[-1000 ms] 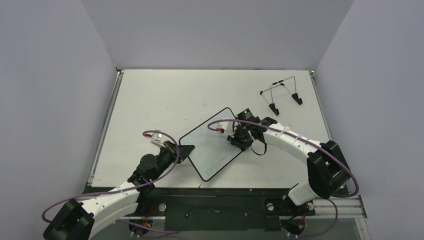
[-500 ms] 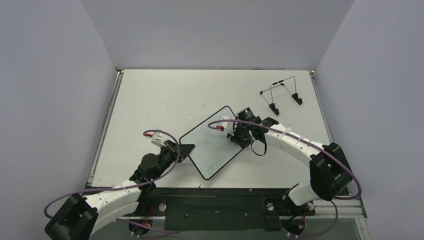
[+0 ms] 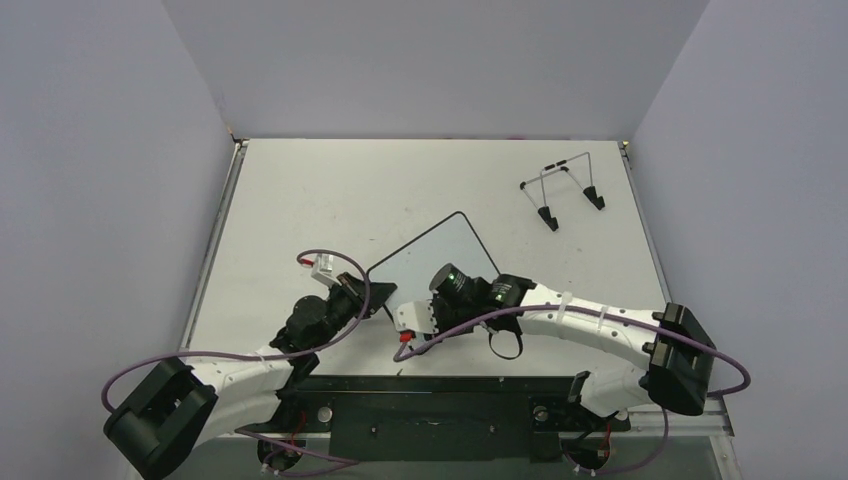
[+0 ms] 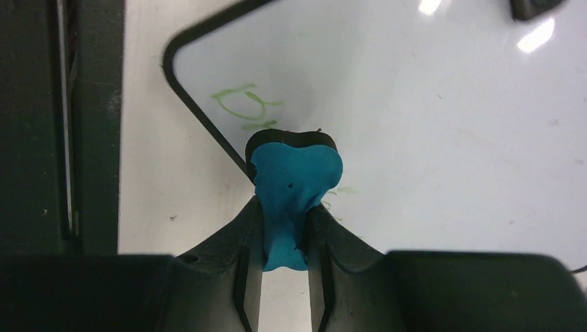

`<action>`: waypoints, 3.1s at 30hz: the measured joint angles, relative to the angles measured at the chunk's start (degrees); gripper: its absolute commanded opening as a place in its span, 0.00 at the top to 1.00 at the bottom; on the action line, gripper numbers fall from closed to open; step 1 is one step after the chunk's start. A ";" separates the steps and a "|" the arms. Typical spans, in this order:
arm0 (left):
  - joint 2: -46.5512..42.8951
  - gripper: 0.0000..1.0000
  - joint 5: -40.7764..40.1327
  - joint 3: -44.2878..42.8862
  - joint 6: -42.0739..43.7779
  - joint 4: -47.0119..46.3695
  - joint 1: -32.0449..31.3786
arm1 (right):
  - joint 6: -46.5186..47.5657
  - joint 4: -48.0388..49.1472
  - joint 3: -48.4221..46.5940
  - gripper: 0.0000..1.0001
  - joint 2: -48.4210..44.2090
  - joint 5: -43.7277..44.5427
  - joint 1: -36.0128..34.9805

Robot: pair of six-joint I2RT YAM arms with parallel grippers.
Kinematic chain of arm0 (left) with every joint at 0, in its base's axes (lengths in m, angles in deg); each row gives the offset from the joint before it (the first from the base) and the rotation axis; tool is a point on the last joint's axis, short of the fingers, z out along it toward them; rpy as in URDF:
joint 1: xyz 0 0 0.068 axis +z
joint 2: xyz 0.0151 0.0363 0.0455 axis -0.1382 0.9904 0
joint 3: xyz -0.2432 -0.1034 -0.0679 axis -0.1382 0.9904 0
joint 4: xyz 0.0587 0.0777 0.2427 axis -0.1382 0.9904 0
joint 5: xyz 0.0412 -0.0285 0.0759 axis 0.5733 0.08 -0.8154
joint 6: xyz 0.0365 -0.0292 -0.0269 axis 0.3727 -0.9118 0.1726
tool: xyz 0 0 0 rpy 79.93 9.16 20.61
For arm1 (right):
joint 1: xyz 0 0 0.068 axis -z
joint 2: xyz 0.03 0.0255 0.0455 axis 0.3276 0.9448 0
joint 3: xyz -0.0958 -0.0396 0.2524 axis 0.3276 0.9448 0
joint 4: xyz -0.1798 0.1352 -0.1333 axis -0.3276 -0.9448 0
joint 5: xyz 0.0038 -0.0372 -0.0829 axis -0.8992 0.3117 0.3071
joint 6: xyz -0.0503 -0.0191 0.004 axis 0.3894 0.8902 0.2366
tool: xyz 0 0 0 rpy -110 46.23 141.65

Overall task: Erase the whiteboard
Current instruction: Erase the whiteboard at the center of the board.

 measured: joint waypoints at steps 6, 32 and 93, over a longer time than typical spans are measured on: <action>3.19 1.00 1.73 -1.20 0.07 -1.92 0.00 | 0.46 2.29 1.84 1.00 0.17 6.75 -8.81; 0.11 1.00 2.16 -1.07 1.40 0.70 -0.17 | 3.37 8.87 6.43 1.00 3.37 21.84 -14.51; 0.63 1.00 2.21 -0.61 0.37 0.11 0.02 | 4.02 7.72 6.75 1.00 3.76 20.76 -13.88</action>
